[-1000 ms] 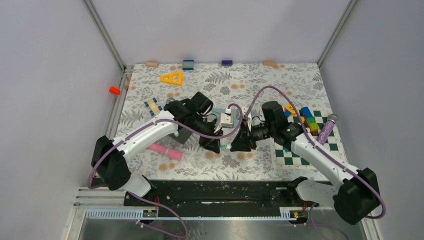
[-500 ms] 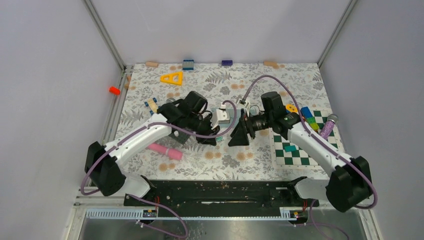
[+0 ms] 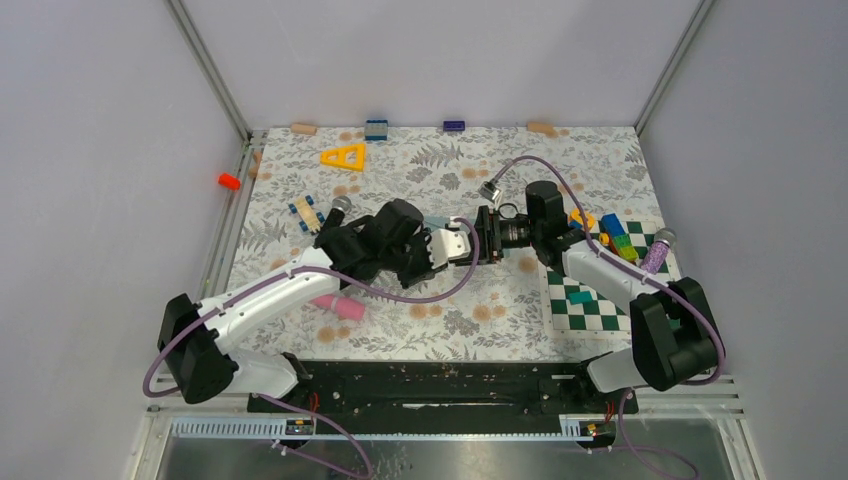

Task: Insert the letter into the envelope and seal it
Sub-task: Screw the solid glue.

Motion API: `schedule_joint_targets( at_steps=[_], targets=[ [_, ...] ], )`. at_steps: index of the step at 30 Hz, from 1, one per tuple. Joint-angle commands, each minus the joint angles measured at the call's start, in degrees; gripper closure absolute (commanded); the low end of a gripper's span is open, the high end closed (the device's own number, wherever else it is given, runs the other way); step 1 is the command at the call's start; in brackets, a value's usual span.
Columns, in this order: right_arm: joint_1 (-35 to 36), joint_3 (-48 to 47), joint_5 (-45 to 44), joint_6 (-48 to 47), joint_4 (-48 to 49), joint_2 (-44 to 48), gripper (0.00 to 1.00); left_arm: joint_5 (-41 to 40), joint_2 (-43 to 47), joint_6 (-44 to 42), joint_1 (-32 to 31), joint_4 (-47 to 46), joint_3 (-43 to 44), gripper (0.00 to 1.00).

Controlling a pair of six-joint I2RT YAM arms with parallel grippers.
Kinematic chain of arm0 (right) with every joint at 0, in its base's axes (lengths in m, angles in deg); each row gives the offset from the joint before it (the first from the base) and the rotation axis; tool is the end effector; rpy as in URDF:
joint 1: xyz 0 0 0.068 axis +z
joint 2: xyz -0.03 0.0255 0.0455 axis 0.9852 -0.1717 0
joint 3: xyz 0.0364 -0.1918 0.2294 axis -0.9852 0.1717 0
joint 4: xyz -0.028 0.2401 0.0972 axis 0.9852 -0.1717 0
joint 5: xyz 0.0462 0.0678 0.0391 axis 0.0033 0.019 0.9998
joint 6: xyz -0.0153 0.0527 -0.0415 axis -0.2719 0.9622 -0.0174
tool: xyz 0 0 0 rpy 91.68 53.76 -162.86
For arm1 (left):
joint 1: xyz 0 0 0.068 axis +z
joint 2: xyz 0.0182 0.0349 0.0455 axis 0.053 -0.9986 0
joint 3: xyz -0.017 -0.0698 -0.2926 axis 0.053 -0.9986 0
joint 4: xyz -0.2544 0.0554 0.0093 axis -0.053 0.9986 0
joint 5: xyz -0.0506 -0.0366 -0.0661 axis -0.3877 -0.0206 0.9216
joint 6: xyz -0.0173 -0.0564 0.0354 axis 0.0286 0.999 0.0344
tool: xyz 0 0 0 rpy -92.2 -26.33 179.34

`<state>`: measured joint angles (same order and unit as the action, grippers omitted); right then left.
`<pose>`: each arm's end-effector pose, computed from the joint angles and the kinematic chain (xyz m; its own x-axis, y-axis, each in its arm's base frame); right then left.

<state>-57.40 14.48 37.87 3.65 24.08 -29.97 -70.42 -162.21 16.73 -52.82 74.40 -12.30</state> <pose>0.2590 0.1625 0.2745 -0.8579 -0.0525 -0.5111 -0.5124 0.1588 0.8439 0.1766 -0.2303 0.3211 -0.0758 0.7032 -0.7070 0.9672 0.2243 0.1194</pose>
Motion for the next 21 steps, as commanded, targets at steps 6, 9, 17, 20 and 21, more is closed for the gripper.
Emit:
schedule_joint_targets(
  at_steps=[6,9,17,20,21],
  targets=[
    [0.0,-2.2,-1.9,-3.3,-6.9,-2.2,0.42,-10.9,-0.7,-1.9,-2.2,-5.1,-0.1,0.95],
    [0.0,-2.5,-2.5,-3.0,-6.9,-3.0,0.44,-12.1,-1.1,-2.5,-3.2,-5.0,-0.3,0.95],
    [0.0,-3.2,-1.9,-0.8,-5.6,-3.6,0.44,-11.6,-1.7,-3.4,-4.4,-4.0,-0.5,0.95],
    [0.0,-3.4,-2.1,-0.8,-5.6,-3.6,0.45,-11.6,-2.3,-3.6,-4.8,-3.7,-0.3,0.95],
    [0.0,-3.4,-2.2,-0.7,-5.6,-3.8,0.46,-11.6,-2.4,-3.6,-5.0,-3.6,-0.3,0.95]
  ],
)
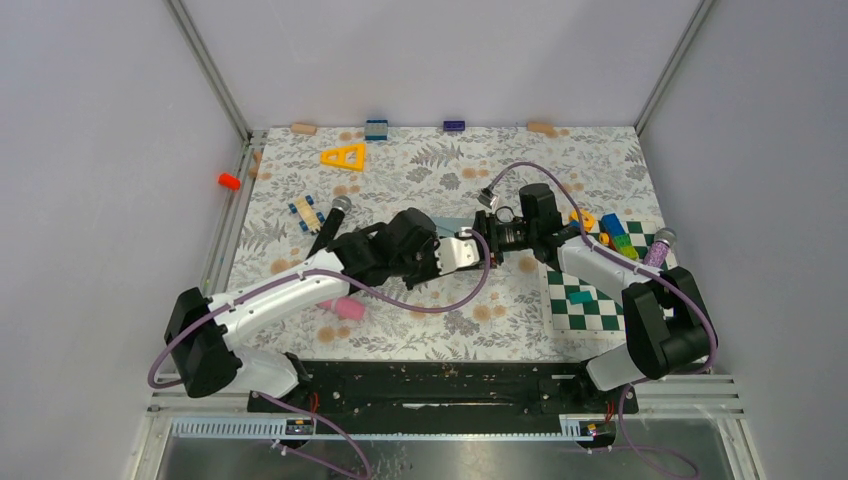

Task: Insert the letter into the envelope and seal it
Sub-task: Screw the solid glue.

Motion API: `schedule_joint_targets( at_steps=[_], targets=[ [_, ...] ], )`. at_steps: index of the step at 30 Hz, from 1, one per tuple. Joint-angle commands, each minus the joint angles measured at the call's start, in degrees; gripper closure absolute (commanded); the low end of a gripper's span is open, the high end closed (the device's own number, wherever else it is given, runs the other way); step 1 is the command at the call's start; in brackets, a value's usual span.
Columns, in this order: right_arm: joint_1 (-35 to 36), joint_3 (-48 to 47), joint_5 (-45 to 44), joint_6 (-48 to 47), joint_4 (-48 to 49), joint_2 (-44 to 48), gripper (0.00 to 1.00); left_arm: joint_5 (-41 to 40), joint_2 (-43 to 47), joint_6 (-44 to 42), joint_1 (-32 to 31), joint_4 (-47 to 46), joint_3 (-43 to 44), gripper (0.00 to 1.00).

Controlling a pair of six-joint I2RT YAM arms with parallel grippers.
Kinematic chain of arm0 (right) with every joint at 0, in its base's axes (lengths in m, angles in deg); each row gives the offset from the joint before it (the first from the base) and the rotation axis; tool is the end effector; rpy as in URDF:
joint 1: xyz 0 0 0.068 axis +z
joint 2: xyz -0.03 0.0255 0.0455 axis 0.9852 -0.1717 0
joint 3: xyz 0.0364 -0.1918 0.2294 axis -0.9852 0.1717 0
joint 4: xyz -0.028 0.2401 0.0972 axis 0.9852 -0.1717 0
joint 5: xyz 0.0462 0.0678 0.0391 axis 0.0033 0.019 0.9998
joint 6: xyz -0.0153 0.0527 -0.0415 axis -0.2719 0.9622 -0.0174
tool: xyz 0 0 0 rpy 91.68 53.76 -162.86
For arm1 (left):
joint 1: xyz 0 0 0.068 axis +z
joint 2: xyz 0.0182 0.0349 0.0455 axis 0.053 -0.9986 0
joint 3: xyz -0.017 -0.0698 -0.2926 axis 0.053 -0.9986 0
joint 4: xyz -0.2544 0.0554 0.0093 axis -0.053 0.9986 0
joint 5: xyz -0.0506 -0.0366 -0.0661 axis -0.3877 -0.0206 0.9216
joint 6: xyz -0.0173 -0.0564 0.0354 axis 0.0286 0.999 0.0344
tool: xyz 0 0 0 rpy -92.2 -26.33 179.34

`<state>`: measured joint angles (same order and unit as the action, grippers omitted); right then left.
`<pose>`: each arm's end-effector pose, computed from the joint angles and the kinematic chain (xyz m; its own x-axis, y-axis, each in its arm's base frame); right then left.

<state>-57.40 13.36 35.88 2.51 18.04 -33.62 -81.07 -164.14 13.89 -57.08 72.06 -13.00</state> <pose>0.2679 0.1652 0.2523 -0.9113 -0.0616 -0.4071 -0.4097 0.2340 0.8817 0.1735 -0.2455 0.3102 0.0004 0.7708 -0.6371 0.9368 0.2227 0.2700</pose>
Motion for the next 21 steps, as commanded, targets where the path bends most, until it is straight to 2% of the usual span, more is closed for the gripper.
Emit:
schedule_joint_targets(
  at_steps=[1,8,14,18,21],
  targets=[
    [0.0,-2.3,-0.3,0.3,0.4,-0.2,0.48,-1.0,-0.6,-0.8,-0.9,-1.3,0.4,0.95],
    [0.0,-2.4,0.1,0.0,0.4,-0.5,0.58,-1.5,-1.1,-1.0,-1.4,-0.9,0.6,0.95],
    [0.0,-2.5,0.1,-1.5,-1.0,0.1,0.62,-1.6,-1.1,-1.2,-1.4,-0.9,0.3,0.95],
    [0.0,-3.1,-0.3,-3.8,-3.4,1.4,0.5,-1.5,-1.1,-1.3,-1.5,-0.9,0.1,0.95],
    [0.0,-2.8,-0.4,-4.1,-3.5,2.1,0.5,-1.4,-1.2,-1.3,-1.4,-0.9,0.0,0.96]
  ],
)
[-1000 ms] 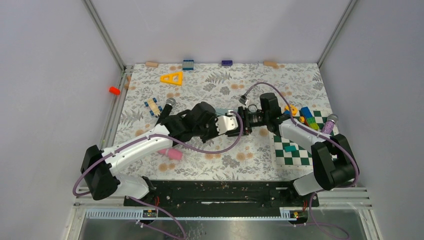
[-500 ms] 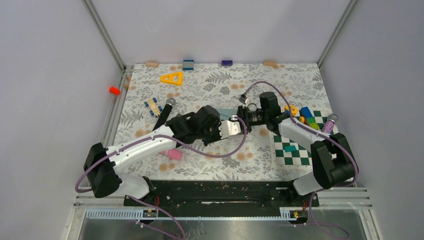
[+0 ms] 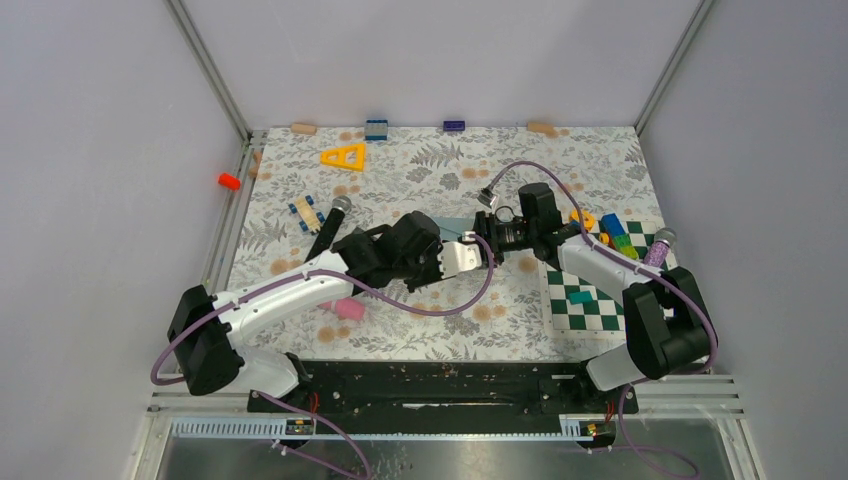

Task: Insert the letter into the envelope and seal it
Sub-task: Screw the solid glue.

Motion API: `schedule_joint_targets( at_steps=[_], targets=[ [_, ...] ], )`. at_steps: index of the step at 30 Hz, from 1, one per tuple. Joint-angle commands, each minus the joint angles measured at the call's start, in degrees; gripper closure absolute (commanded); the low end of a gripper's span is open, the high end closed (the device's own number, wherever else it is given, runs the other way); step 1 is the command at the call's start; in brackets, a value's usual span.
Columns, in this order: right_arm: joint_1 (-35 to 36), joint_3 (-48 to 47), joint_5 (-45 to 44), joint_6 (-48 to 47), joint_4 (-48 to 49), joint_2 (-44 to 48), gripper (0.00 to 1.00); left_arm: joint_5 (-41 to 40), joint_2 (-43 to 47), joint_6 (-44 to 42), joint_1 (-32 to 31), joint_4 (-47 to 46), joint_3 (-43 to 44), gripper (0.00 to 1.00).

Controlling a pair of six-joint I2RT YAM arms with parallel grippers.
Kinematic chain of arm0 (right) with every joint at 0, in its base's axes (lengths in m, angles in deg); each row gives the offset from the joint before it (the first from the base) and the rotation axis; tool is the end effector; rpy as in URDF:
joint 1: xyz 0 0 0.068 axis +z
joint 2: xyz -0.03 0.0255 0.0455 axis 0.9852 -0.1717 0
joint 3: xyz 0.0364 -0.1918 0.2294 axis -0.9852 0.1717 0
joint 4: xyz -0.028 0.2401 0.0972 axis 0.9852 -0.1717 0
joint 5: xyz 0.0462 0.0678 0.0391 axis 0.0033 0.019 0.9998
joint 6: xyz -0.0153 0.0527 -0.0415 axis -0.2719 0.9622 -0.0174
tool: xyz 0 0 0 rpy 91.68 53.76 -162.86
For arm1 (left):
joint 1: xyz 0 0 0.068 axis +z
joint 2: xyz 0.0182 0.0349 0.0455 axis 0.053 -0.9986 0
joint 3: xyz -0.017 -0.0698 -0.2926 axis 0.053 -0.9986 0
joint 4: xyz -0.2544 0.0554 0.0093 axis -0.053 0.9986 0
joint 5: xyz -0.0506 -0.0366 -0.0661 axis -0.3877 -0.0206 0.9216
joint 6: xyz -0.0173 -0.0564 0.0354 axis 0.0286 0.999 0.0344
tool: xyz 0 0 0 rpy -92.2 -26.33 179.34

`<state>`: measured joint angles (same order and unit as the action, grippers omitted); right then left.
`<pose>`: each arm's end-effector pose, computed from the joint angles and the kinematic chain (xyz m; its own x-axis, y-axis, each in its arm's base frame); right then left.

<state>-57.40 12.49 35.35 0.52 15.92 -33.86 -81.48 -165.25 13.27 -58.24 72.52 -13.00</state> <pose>0.2693 0.1655 0.2525 -0.9065 -0.0687 -0.4165 -0.4199 0.2477 0.8731 0.1706 -0.2512 0.3040 0.0153 0.7888 -0.6145 0.9430 0.1929 0.2711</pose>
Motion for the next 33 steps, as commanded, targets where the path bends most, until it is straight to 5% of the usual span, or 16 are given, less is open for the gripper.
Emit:
schedule_joint_targets(
  at_steps=[1,22,33],
  targets=[
    [0.0,-1.9,0.0,-2.3,-1.4,2.5,0.51,-1.0,-0.2,-0.7,-0.3,-1.4,0.0,0.96],
    [0.0,-0.9,-0.3,-2.5,-1.0,3.0,0.66,-1.2,-0.8,-0.5,-0.3,-1.4,0.1,0.96],
    [0.0,0.2,-0.7,-3.1,-1.0,4.2,0.56,-1.2,-0.9,-0.3,-0.3,-1.6,0.1,0.97]
  ],
)
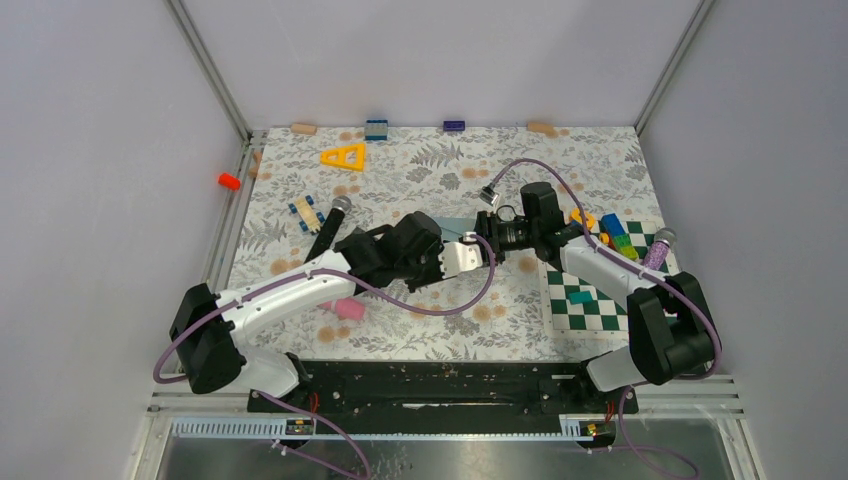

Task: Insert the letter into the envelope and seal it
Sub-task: Screw the solid glue.

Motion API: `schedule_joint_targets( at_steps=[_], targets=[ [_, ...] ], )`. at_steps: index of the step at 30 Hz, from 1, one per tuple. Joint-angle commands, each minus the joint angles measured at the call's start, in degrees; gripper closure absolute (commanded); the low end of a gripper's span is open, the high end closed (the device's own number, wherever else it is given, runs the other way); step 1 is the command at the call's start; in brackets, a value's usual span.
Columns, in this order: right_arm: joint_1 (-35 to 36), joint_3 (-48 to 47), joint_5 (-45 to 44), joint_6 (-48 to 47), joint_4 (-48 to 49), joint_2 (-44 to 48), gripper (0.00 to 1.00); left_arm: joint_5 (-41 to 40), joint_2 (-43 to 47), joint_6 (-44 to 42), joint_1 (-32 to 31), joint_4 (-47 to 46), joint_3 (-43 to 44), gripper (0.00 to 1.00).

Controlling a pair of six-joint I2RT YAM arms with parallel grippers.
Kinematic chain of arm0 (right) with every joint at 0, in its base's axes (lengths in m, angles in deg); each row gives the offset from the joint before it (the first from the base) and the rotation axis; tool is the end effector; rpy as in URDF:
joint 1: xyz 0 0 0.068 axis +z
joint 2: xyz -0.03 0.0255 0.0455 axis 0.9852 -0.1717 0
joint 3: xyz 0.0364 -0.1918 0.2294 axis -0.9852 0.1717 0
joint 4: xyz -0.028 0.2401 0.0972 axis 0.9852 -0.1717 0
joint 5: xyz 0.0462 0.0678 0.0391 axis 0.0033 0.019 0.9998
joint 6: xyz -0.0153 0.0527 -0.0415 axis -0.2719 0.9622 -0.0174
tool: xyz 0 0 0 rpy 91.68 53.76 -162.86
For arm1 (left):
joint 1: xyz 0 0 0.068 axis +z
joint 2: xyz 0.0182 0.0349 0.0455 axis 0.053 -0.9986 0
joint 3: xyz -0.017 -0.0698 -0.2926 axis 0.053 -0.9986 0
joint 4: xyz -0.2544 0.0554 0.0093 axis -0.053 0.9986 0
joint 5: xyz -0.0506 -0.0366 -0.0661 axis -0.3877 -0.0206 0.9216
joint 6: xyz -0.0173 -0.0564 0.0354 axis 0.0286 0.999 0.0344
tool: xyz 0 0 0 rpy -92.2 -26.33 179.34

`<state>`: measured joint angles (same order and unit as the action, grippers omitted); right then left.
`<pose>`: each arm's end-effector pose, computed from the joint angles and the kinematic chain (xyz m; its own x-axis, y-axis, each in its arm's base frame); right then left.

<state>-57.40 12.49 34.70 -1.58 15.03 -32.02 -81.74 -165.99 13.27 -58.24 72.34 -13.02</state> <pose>0.2648 0.1633 0.2601 -0.8832 -0.0686 -0.4639 -0.4654 0.2486 0.8494 0.1723 -0.2533 0.3004 0.0111 0.7951 -0.6064 0.9432 0.1930 0.2703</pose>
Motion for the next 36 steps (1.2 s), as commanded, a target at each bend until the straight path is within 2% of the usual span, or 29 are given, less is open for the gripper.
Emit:
schedule_joint_targets(
  at_steps=[1,19,21,24,28,32,36],
  targets=[
    [0.0,0.3,-0.1,-1.3,-0.1,2.4,0.56,-1.0,-0.1,-0.3,-0.3,-1.4,0.2,0.97],
    [1.3,-0.1,-1.1,-3.2,-1.3,1.4,0.65,-0.7,0.0,-0.1,-0.3,-1.5,0.2,0.98],
    [1.4,0.0,-0.5,-3.3,-0.7,1.6,0.68,-0.4,0.0,0.0,-0.3,-1.5,0.3,0.98],
    [1.5,0.0,0.3,-4.5,0.1,2.2,0.78,1.1,-0.1,0.3,-0.2,-1.1,0.5,0.98],
    [1.6,-1.8,0.6,-10.1,-4.2,3.6,0.81,7.2,-0.1,0.8,0.8,1.4,1.2,0.98],
    [2.0,-3.1,0.2,-19.1,-12.0,5.8,0.82,18.8,-0.3,0.9,3.6,5.1,3.1,0.98],
    [3.6,-2.2,-0.9,-27.4,-15.5,9.0,0.82,30.4,-1.2,-0.3,6.2,10.1,5.3,0.97]
  ],
)
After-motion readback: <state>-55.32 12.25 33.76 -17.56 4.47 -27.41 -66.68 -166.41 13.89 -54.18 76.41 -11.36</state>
